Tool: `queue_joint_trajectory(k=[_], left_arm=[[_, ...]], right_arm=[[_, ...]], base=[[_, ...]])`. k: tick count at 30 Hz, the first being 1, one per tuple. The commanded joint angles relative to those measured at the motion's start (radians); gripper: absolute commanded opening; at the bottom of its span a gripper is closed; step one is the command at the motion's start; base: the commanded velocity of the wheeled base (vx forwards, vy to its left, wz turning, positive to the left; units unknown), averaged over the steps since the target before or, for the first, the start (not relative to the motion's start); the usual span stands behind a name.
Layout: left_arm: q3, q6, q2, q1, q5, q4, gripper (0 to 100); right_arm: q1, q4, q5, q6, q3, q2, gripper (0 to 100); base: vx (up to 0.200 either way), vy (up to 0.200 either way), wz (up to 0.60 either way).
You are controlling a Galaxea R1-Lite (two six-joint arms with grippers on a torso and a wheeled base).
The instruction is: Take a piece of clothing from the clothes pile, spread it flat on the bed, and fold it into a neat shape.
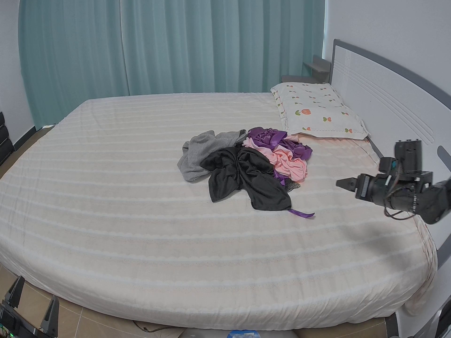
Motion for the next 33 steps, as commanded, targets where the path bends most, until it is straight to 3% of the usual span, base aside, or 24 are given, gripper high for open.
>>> queue_joint_trajectory(k=[1, 8, 17, 29, 33], left_arm=[[0.016, 0.000, -0.013, 0.000, 0.000, -0.002, 100], [0.018, 0.000, -0.013, 0.000, 0.000, 0.000, 100], [0.016, 0.000, -0.013, 0.000, 0.000, -0.002, 100], [0.018, 0.000, -0.013, 0.000, 0.000, -0.002, 100], [0.018, 0.000, -0.013, 0.000, 0.000, 0.000, 100]], right_arm=[[0.100, -0.085, -0.032, 0.124, -0.384, 0.575, 100], [0.125, -0.055, -0.044, 0.143, -0.497, 0.658, 100], [0.182, -0.009, -0.047, 0.233, -0.672, 0.767, 100], [0.235, 0.020, -0.052, 0.341, -0.732, 0.794, 100], [0.234, 0.023, -0.089, 0.355, -0.778, 0.836, 100]], base=[[0.000, 0.000, 0.00], [0.000, 0.000, 0.00], [0.000, 0.000, 0.00], [0.000, 0.000, 0.00], [0.000, 0.000, 0.00]])
